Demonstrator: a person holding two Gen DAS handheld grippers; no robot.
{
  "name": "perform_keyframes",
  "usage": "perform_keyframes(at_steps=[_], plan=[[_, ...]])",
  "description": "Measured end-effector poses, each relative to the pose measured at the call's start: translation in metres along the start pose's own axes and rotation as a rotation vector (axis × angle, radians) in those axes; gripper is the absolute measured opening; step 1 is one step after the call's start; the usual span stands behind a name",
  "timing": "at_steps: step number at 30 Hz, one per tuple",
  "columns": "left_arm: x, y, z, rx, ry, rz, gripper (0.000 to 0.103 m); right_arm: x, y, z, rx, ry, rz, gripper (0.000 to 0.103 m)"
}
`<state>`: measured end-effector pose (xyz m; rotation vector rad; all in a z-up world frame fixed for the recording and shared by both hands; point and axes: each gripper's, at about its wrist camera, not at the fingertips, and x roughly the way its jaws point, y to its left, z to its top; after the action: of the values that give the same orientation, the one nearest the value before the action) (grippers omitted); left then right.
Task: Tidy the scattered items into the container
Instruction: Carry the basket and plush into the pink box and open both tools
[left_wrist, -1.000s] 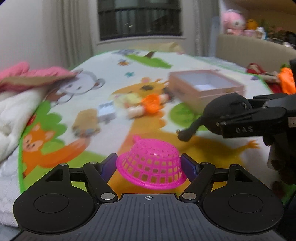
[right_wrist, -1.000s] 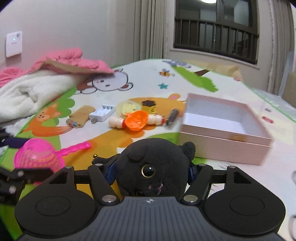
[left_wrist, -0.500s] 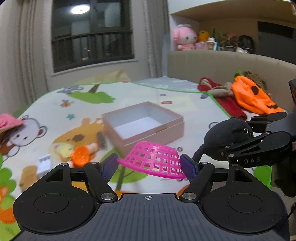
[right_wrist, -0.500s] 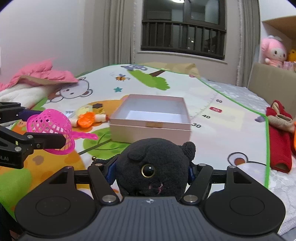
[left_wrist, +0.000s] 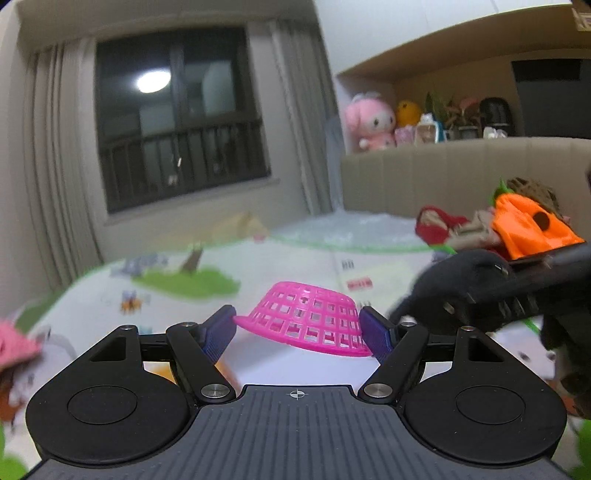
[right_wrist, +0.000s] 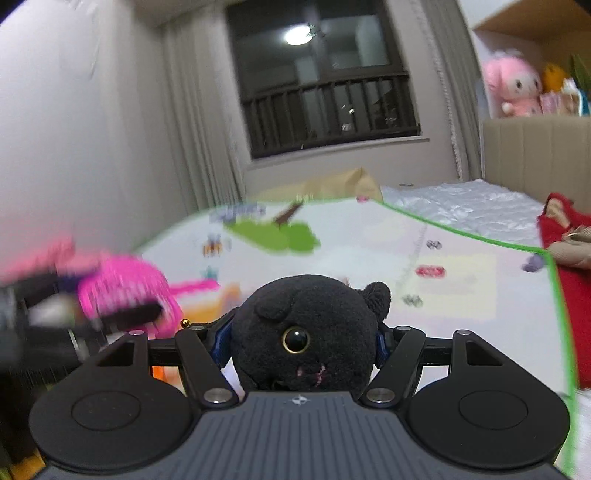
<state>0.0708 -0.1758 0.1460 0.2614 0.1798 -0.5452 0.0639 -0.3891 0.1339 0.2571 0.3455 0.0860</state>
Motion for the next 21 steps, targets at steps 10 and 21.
perform_keyframes(at_steps=[10, 21], plan=[[0.037, 0.043, -0.031, -0.082, 0.139, 0.027, 0.1, 0.067, -0.004, 0.023, 0.076, 0.005, -0.001, 0.092], [-0.041, 0.092, -0.115, -0.297, 0.433, 0.161, 0.101, 0.067, 0.082, -0.05, -0.011, 0.123, 0.003, 0.093]])
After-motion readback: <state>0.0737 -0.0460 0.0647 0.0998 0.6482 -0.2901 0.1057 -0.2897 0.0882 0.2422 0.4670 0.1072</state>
